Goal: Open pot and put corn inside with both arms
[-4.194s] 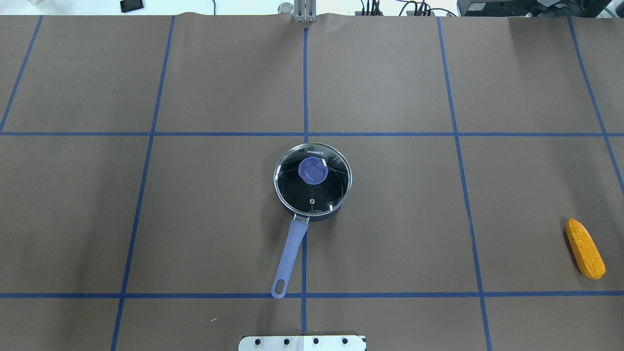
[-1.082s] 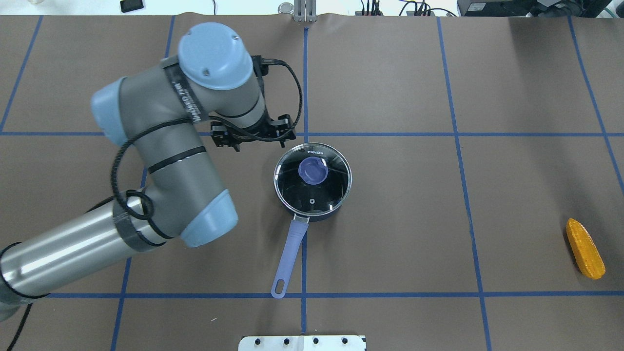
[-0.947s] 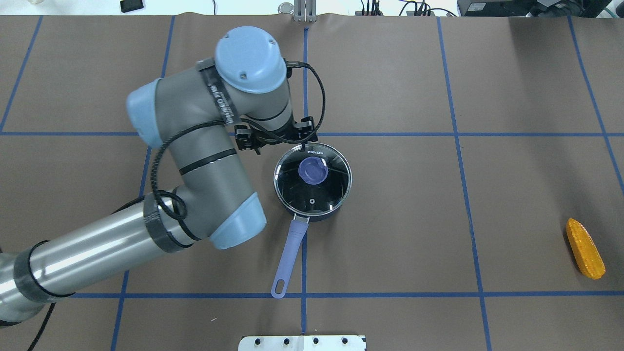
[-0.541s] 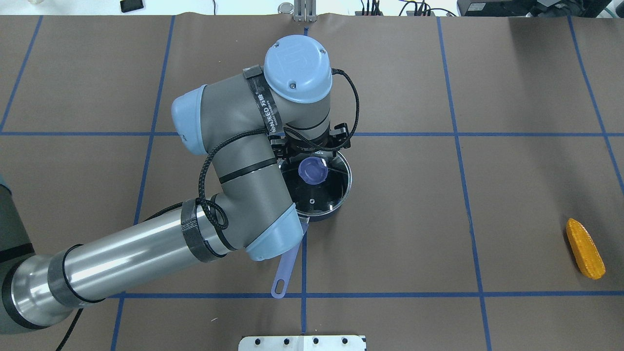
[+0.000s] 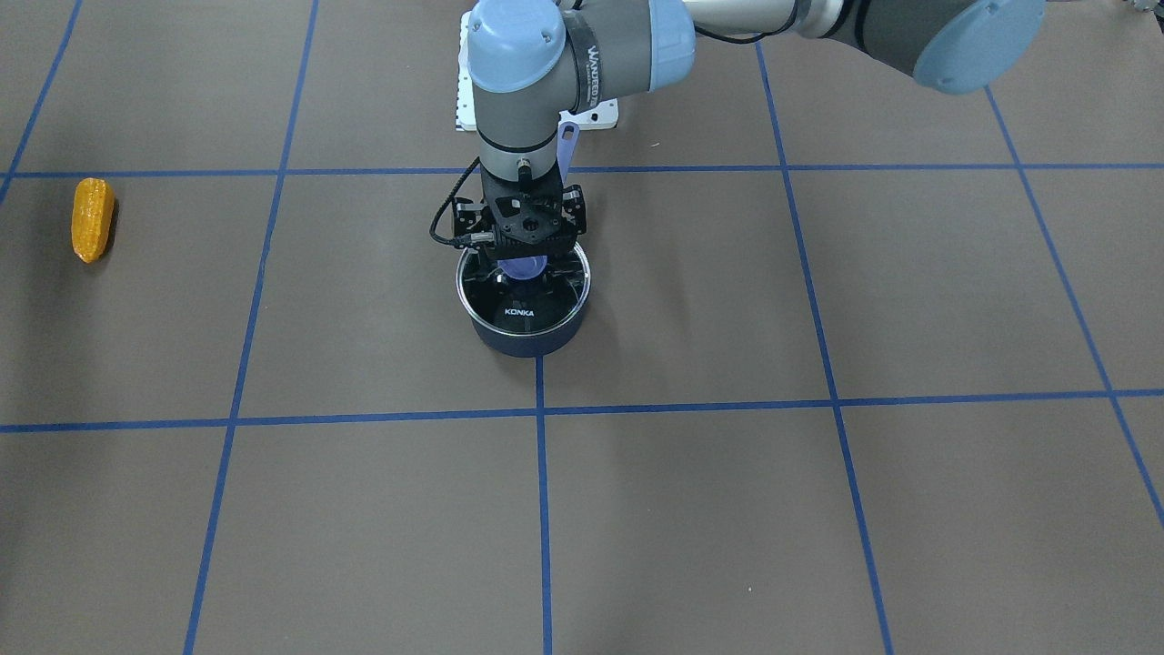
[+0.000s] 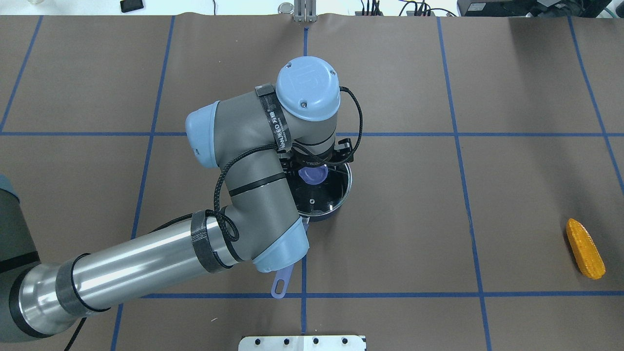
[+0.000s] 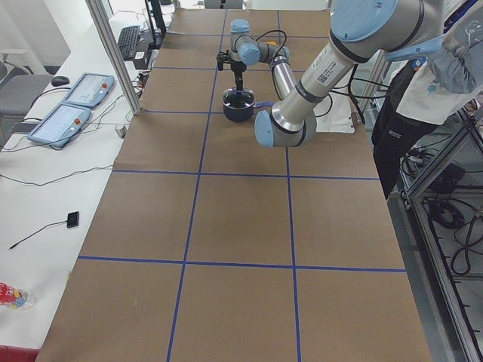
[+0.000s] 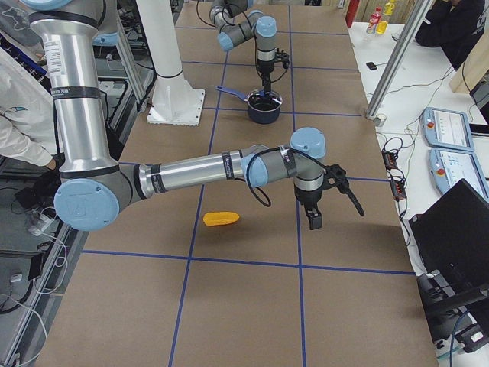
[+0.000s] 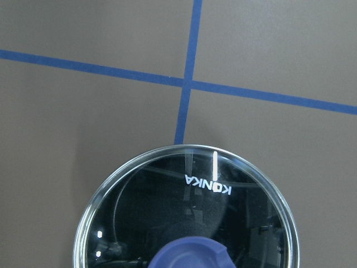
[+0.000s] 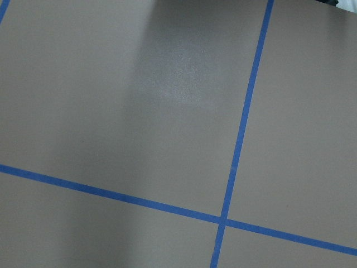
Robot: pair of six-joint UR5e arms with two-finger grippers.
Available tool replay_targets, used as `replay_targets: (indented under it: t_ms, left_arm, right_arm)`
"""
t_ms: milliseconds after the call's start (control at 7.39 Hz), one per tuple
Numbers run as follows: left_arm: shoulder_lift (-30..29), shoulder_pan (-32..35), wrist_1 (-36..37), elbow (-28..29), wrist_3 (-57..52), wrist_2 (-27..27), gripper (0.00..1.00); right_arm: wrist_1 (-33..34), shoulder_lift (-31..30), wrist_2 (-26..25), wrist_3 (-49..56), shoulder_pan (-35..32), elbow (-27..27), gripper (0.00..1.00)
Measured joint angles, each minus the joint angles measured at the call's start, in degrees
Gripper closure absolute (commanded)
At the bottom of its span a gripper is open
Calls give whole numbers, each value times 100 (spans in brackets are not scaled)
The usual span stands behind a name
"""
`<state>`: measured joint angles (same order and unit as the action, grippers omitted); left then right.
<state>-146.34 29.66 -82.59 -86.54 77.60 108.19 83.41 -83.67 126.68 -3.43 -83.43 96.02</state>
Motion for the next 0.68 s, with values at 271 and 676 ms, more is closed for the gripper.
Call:
replay_targets:
  t_ms: [271,676]
  left_arm:
    - [6,-46,-31,47,-5,0,2]
    - [6,-112,-142,106,-5,-147,3]
  right_arm:
    - [0,-2,-3,0,5,-12,0]
    - [0,-8,-3,5,13,-29,0]
